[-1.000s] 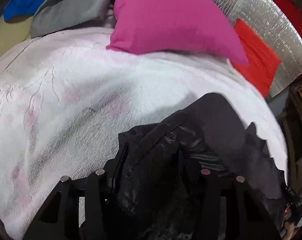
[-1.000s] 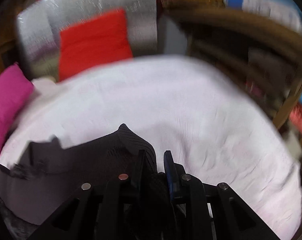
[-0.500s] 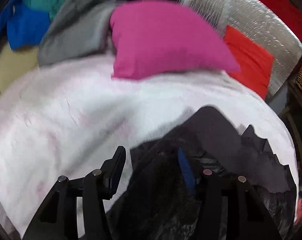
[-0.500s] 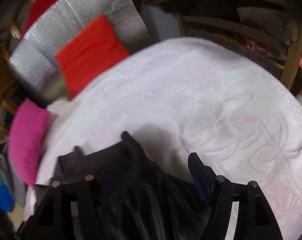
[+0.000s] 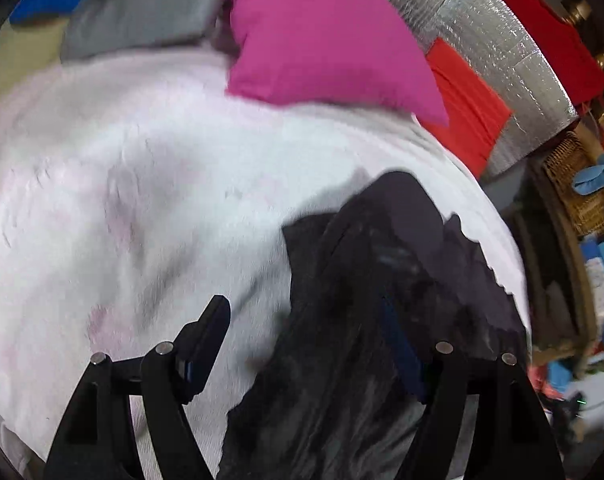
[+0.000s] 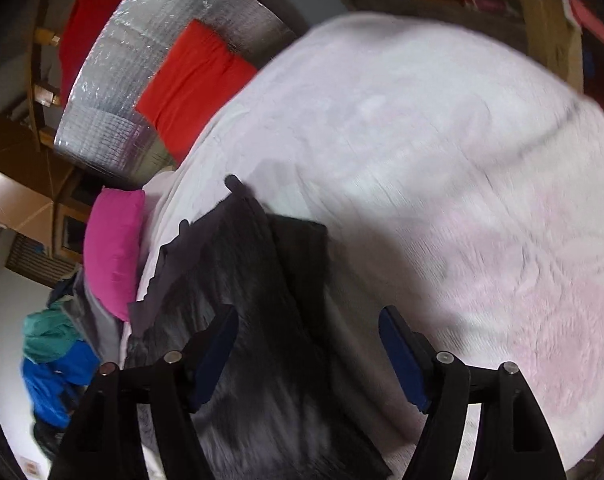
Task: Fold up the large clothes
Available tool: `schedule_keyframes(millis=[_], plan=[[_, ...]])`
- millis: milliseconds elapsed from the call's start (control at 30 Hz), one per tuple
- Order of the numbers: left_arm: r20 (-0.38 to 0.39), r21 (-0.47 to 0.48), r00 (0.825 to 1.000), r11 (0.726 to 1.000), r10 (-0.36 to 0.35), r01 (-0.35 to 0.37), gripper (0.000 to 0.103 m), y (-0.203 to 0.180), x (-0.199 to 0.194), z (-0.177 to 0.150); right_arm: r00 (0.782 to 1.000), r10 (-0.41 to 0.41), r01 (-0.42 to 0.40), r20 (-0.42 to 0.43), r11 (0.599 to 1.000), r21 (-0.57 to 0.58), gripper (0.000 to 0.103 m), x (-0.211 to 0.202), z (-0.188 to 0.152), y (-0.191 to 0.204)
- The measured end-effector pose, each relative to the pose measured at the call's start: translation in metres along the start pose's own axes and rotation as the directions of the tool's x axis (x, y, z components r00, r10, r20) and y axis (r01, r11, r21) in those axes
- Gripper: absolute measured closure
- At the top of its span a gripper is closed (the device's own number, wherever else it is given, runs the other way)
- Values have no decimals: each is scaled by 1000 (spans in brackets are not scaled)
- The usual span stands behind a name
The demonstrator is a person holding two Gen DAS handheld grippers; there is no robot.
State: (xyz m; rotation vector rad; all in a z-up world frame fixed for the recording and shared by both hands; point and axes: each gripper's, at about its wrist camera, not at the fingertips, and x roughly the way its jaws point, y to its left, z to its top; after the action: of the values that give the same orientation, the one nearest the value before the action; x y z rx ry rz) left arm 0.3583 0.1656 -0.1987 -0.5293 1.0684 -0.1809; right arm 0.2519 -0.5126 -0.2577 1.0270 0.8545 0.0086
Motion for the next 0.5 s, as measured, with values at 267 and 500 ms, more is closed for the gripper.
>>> schedule_keyframes(millis=[267,500], plan=[[-162,-18,983,996,-92,90,25,6,26,-10,977,139,-137,-158,990,28,19,42,1,-9],[-271,46,957,992,-102,118,16,-22,54,-19,977,127,-140,-172,988,-67,17,60,-7,27]])
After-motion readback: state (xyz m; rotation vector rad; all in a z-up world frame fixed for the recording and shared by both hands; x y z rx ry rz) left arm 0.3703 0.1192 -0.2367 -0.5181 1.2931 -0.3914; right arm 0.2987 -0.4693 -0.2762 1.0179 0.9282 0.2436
